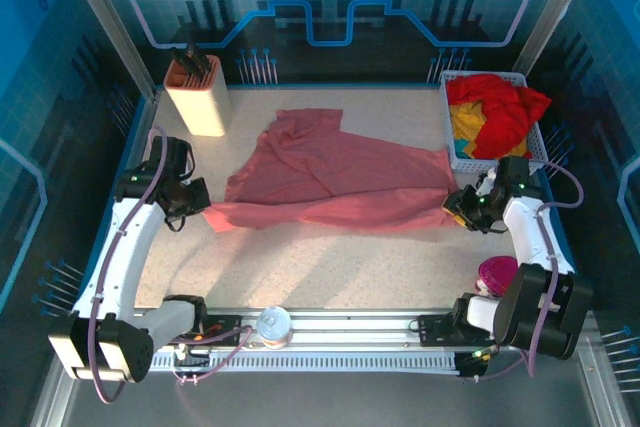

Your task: Fold and stack the t-shirts

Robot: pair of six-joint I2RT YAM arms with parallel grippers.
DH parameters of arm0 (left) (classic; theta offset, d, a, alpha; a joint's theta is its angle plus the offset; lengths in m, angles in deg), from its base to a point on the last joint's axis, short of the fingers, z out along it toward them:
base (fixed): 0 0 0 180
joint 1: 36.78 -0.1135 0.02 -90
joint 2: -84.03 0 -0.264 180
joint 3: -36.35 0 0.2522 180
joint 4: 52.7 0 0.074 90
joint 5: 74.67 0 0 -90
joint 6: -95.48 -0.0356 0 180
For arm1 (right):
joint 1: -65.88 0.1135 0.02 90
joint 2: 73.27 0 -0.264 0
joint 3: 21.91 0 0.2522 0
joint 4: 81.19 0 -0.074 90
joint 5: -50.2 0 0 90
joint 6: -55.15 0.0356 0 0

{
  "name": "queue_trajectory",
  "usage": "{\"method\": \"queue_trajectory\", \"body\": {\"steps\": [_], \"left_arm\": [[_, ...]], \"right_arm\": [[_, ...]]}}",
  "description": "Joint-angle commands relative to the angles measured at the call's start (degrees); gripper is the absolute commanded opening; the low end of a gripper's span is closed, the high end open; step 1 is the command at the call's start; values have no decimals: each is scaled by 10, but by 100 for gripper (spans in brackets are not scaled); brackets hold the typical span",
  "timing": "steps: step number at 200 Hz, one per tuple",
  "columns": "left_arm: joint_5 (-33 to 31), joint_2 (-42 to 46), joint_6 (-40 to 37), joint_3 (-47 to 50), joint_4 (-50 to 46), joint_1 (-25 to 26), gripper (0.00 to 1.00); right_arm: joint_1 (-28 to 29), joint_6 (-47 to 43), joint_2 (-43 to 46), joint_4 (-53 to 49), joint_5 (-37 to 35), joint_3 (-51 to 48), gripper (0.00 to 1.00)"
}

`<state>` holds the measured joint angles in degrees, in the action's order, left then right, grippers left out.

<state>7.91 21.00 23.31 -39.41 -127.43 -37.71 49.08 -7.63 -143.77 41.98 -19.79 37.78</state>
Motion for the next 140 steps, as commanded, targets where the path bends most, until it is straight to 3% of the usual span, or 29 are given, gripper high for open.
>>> {"method": "queue_trajectory", "body": {"steps": [1,41,91,140], "left_arm": [[17,10,-7,-2,7,-7,0],[21,7,-9,-3,8,-6,0],[33,6,-5,5,16,-7,0],[43,3,-3,7,20,-7,0]], "right_arm": [[6,-4,-14,-7,9,-22,44],[25,0,-41,18,-20,-34,59],[42,13,-70,38,-59,-59,46],[90,31,-104,65,-109,-68,45]]}}
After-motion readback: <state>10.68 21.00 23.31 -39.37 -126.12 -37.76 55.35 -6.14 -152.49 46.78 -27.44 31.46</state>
